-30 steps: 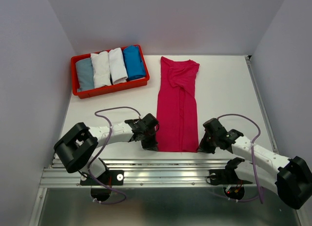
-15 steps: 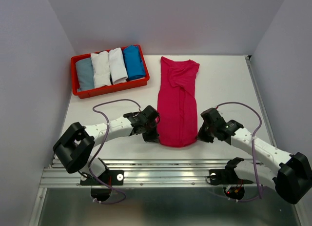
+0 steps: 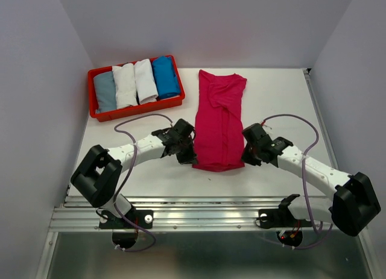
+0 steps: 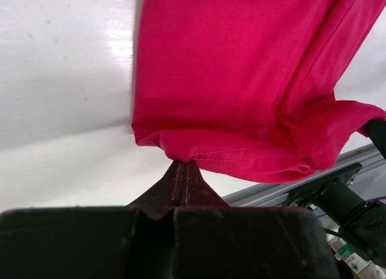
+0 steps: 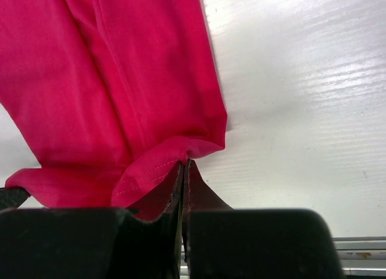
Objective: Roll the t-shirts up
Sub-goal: Roll the T-shirt to the center of the board.
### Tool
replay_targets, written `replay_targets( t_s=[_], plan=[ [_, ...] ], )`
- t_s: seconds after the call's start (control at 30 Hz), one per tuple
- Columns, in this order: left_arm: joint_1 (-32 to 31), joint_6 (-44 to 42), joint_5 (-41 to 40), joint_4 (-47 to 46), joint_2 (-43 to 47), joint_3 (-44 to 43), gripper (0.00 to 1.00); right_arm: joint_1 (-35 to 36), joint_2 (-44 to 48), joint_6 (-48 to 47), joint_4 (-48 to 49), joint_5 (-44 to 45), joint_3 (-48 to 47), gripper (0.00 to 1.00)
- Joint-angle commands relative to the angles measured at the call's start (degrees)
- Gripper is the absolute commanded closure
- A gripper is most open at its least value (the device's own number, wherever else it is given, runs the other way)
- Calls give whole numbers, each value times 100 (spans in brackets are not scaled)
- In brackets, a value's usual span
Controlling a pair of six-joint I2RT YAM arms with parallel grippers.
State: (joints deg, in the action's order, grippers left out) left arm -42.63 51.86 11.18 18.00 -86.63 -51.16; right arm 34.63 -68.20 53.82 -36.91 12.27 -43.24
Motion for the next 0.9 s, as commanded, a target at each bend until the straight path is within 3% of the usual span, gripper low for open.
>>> replay_targets(
  t_s=[0.0, 0.6, 0.7, 0.77, 0.83, 0.87],
  plan=[
    [44, -228, 16, -112, -161, -351, 100, 44, -157, -126, 122, 407, -316, 99],
    [361, -439, -151, -86, -653, -711, 100, -9, -738, -302, 482, 847, -421, 98],
    [378, -510, -160, -42, -802, -826, 100, -61, -896, -363, 561, 908, -544, 94],
    [387, -545, -177, 10, -890, -931, 92, -62, -958, -381, 588, 952, -632, 88],
    [396, -562, -186, 63, -970, -984, 80, -123, -1002, -399, 605, 1014, -720, 72],
    [405, -580, -221, 81, -970, -1036, 66, -123, -1002, -416, 597, 1023, -816, 65]
  ],
)
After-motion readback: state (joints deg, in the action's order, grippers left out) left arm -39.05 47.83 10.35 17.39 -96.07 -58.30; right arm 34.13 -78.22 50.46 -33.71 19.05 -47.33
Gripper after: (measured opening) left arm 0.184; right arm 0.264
